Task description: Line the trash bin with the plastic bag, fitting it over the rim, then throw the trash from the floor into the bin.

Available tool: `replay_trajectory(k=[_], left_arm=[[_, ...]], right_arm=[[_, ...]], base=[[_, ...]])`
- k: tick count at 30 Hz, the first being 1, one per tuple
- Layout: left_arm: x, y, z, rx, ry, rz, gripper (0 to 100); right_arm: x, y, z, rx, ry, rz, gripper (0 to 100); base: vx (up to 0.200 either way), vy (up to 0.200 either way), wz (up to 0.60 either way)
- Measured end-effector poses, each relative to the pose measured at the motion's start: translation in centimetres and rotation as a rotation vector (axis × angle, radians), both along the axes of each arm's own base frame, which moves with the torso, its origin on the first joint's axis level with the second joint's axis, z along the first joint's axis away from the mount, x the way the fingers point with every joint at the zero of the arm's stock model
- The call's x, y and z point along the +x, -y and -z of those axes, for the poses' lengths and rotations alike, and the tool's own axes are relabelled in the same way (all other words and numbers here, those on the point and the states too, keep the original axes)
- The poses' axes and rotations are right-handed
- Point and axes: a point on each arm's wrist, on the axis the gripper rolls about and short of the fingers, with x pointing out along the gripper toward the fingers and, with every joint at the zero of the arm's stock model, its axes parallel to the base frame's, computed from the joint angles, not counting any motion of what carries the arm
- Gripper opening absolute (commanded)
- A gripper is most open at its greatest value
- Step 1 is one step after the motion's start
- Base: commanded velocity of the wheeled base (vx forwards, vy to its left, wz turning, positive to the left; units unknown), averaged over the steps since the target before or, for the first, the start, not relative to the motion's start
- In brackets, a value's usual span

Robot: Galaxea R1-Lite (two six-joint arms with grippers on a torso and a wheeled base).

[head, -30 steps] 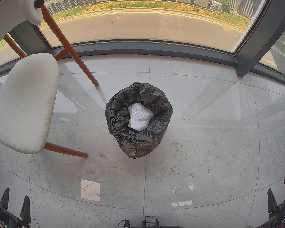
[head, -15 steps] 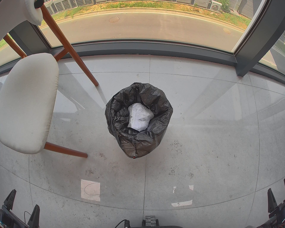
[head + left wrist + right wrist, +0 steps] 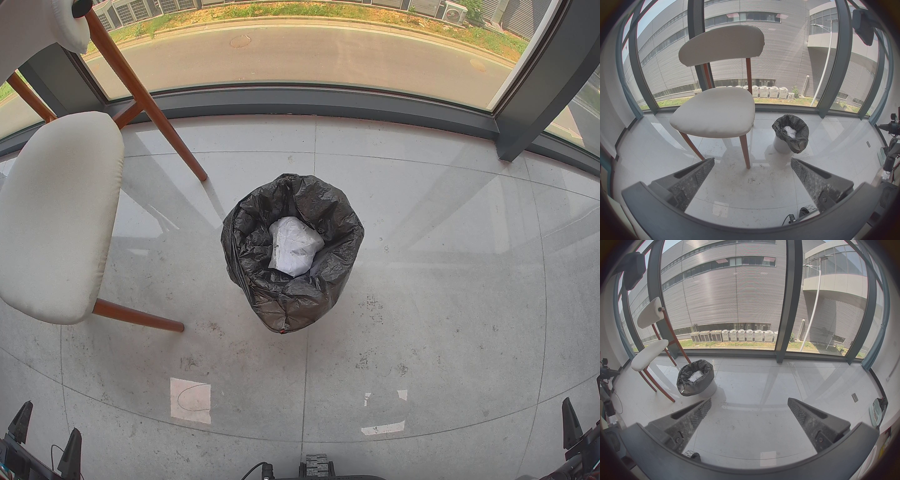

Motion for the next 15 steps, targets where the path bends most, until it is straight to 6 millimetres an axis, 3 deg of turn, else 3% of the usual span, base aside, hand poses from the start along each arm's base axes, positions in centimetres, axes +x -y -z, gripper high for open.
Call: replay_trajectory(k=[15], left_arm=[[0.01,0.0,-0.01,-0.004,-0.001,-0.003,100]], right_arm=[[0.0,0.01,-0.01,0.006,0.0,0.008,100]], base=[[0.0,0.0,0.0]])
